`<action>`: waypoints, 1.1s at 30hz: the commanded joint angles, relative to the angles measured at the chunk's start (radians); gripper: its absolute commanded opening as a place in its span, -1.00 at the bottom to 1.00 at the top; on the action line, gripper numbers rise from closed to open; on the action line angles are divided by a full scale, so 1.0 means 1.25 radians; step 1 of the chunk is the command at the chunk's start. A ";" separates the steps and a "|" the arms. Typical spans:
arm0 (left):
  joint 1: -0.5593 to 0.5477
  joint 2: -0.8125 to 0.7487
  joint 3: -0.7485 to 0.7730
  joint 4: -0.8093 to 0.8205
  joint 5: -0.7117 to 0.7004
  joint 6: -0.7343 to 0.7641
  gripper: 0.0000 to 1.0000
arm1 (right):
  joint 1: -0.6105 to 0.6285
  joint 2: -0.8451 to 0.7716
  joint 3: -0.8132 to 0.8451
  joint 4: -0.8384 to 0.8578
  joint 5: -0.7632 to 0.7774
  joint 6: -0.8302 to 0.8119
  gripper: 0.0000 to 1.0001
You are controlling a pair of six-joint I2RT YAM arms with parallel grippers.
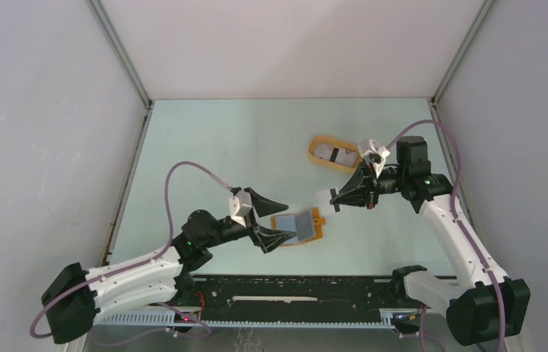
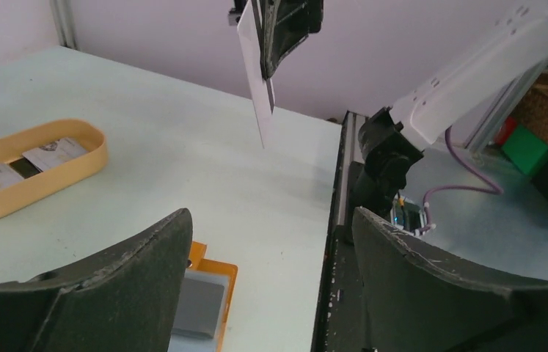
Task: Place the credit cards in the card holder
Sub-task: Pick up the credit card from the storage box.
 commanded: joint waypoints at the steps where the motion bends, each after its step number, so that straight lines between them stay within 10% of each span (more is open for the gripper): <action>1: -0.030 0.089 0.000 0.146 -0.011 0.109 0.70 | 0.052 0.021 0.007 0.003 -0.049 -0.047 -1.00; 20: -0.068 0.330 0.121 0.238 0.040 0.088 0.40 | 0.122 0.063 0.007 -0.005 0.009 -0.062 -1.00; 33: -0.068 0.394 0.163 0.238 0.030 0.013 -0.40 | 0.139 0.072 0.007 -0.010 0.037 -0.070 -1.00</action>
